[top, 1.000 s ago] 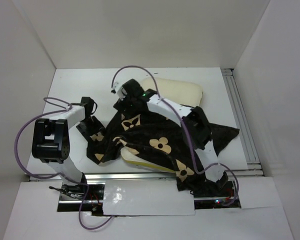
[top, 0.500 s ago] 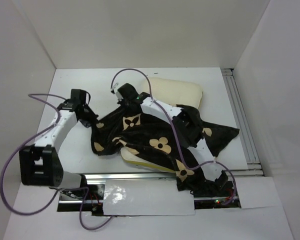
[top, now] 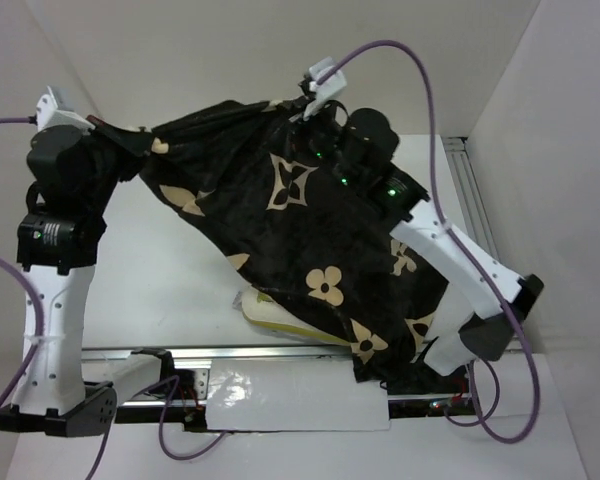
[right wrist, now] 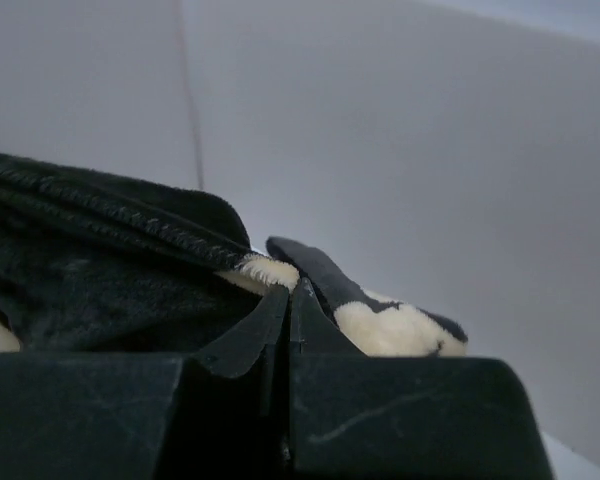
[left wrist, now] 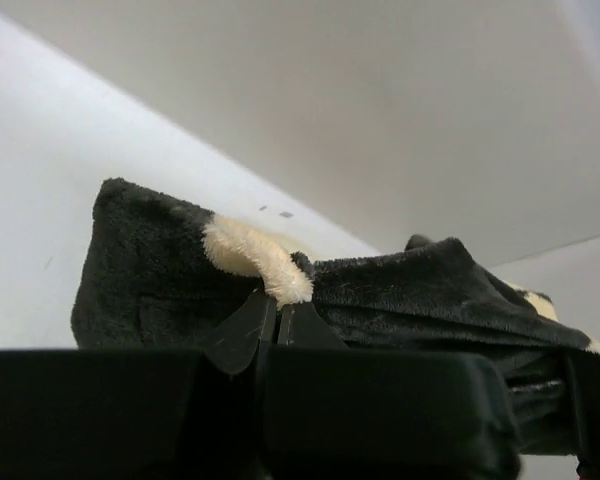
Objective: Put the pillow into the pillowcase
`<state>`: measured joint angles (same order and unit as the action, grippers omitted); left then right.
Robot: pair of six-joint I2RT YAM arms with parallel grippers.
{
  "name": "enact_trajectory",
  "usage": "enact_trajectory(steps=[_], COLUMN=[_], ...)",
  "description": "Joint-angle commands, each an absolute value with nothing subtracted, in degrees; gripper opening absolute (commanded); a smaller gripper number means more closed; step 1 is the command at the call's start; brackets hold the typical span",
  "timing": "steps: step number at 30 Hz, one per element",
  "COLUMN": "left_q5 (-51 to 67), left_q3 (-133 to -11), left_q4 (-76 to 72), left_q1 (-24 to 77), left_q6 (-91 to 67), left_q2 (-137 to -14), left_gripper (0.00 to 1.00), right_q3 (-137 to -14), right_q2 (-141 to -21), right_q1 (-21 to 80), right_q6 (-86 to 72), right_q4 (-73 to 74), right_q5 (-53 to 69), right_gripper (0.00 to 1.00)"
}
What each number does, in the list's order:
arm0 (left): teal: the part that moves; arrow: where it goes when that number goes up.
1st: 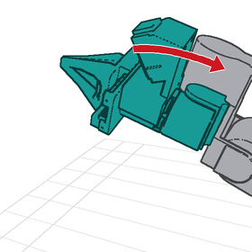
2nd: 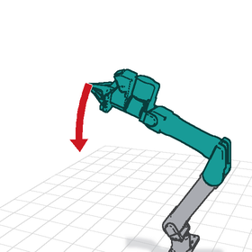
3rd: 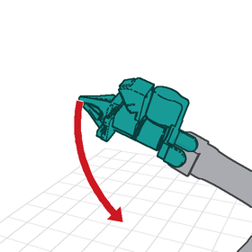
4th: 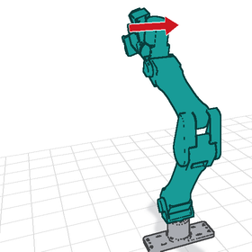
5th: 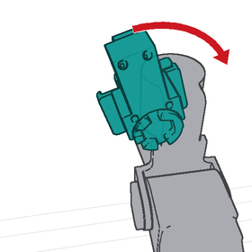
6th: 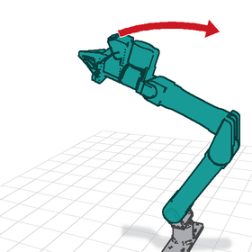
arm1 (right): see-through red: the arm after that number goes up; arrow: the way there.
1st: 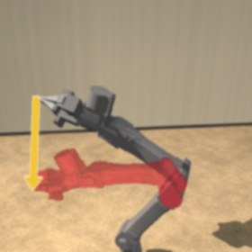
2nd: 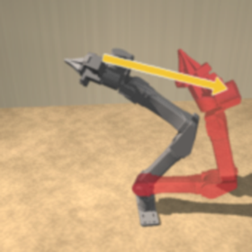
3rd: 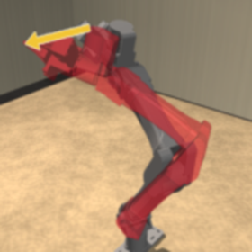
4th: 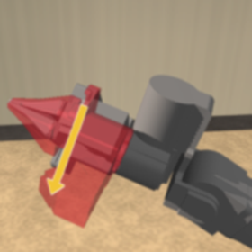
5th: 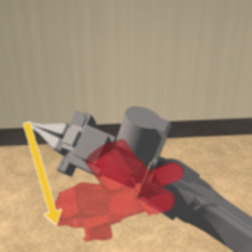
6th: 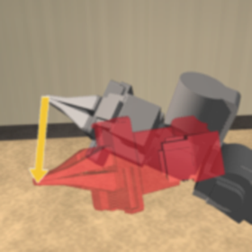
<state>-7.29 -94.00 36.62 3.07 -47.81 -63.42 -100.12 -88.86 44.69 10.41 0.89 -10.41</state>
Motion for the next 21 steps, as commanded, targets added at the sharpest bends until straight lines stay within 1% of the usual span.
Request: enact_trajectory(steps=[1, 6, 8, 13, 20, 21], left_q5=[-16.87, -13.81, -12.40, -11.34, -12.48, -13.00], left_q3=[-98.96, -103.09, -103.10, -103.10, -103.62, -104.32], left_q4=[38.50, 36.22, 34.99, 32.34, 31.82, 31.82], left_q1=[1.49, 1.49, 1.49, 1.49, 1.49, 1.49], left_q6=[-42.72, -39.12, -38.58, -35.87, -35.33, -35.33], left_q2=[-61.79, -58.89, -57.14, -53.88, -53.43, -54.13], left_gripper=[0.00, 0.00, 0.00, 0.00, 0.00, 0.00], right_q3=[-98.53, -100.01, -100.02, -100.02, -99.66, -100.54], right_q2=[-83.77, -77.97, -76.39, -70.32, -69.17, -70.91], right_q1=[42.19, 42.19, 42.19, 42.19, 42.19, 42.19], right_q6=[14.85, 16.69, 16.70, 17.23, 17.23, 17.23], right_q4=[-3.77, -3.26, -3.25, -1.67, -2.90, -2.90], right_q5=[-13.11, -10.55, -9.24, -5.54, -7.82, -7.82], right_gripper=[0.00, 0.00, 0.03, 0.03, 0.01, 0.00])
